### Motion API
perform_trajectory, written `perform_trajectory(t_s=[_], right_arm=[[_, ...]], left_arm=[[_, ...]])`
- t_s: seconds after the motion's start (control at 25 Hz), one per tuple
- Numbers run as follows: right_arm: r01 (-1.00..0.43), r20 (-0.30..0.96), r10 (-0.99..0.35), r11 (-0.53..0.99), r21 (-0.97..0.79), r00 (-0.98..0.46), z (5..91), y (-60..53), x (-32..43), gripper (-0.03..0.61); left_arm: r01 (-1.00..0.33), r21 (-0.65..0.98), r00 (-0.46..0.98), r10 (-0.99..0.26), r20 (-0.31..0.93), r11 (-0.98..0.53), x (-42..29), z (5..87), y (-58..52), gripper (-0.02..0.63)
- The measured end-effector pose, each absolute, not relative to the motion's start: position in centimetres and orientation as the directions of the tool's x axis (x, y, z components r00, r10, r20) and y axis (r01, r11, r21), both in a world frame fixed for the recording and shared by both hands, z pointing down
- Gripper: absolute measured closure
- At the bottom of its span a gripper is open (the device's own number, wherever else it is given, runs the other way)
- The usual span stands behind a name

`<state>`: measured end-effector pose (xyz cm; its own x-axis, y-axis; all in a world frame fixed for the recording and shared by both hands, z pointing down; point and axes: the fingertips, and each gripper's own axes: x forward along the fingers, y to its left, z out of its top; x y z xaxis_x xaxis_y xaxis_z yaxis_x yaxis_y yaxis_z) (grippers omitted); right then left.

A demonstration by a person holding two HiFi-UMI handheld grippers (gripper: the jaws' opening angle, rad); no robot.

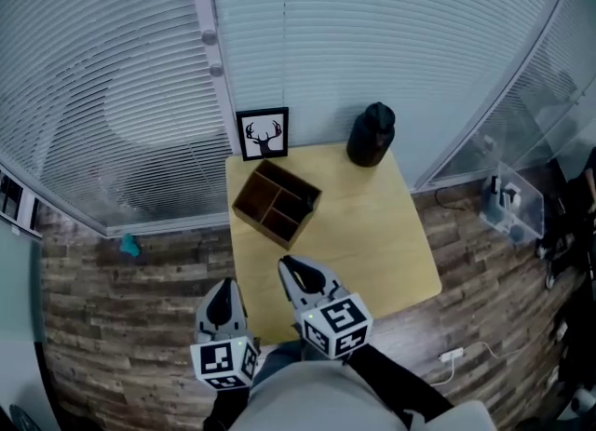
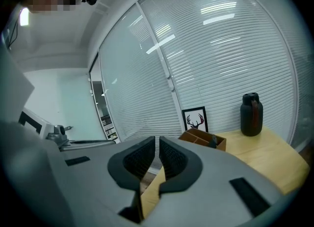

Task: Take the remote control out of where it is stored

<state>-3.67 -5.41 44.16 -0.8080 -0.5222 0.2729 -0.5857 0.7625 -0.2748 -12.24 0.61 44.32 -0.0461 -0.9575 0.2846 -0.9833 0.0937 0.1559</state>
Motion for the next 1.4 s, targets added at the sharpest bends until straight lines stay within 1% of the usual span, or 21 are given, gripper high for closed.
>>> perform_trajectory(t_s=[0.48,0.84,0.88,0.96,1.2,1.4], right_arm=[[-0.573,0.306,-0.494,0.767,-0.287,-0.814,44.8,-7.9,-4.7,0.571],[-0.606,0.315,-0.527,0.750,-0.266,-0.790,45.1,-11.5,-3.4,0.566],[-0.611,0.315,-0.532,0.746,-0.265,-0.786,45.2,-11.9,-3.2,0.563],[-0.619,0.318,-0.540,0.740,-0.262,-0.780,45.4,-12.6,-3.0,0.535],[-0.651,0.325,-0.571,0.714,-0.257,-0.754,46.3,-14.6,-2.4,0.515],[-0.671,0.337,-0.587,0.701,-0.243,-0.736,47.1,-16.2,-2.4,0.472]], left_arm=[[-0.980,0.174,-0.038,-0.949,0.312,0.096,-12.6,45.3,-2.1,0.604],[-0.979,0.172,-0.052,-0.948,0.313,0.111,-12.6,45.4,-4.3,0.604],[-0.979,0.173,-0.052,-0.948,0.315,0.111,-12.6,45.5,-4.4,0.606],[-0.978,0.174,-0.051,-0.947,0.316,0.111,-12.6,45.6,-4.8,0.604],[-0.979,0.168,-0.052,-0.946,0.320,0.111,-12.6,45.6,-5.4,0.604],[-0.978,0.165,-0.066,-0.941,0.331,0.127,-13.2,45.9,-5.3,0.604]])
